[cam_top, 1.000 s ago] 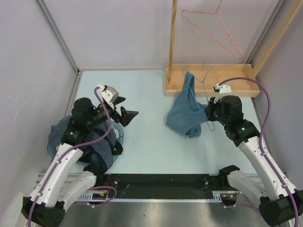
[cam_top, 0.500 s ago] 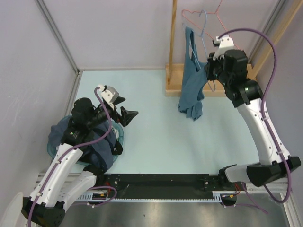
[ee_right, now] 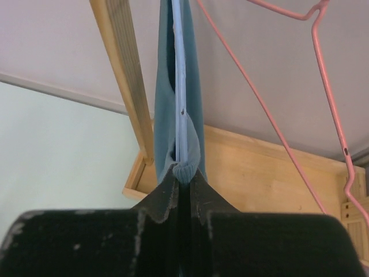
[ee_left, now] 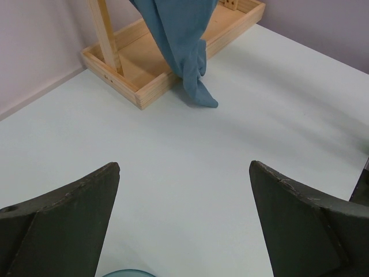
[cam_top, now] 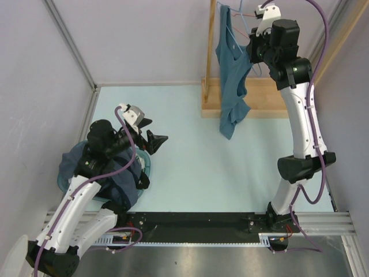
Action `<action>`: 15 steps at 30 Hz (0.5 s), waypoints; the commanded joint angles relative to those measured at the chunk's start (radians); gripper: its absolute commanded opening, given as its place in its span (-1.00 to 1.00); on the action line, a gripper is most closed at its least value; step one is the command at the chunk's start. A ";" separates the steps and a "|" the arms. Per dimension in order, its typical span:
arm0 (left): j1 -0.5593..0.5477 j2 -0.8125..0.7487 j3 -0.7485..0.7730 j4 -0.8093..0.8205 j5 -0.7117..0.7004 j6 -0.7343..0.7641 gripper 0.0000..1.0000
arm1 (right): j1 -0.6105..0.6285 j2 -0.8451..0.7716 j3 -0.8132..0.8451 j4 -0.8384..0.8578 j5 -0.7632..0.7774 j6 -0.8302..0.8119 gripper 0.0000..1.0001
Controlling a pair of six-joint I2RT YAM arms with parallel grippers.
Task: Place the tank top on the hanger
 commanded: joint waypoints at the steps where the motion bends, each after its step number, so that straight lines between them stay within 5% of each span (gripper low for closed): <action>1: 0.007 -0.016 -0.004 0.007 -0.012 0.004 0.99 | -0.045 0.045 0.106 0.046 -0.101 0.004 -1.00; 15: 0.005 -0.015 -0.004 0.007 -0.009 0.007 0.99 | -0.067 0.151 0.141 0.130 -0.202 0.055 -1.00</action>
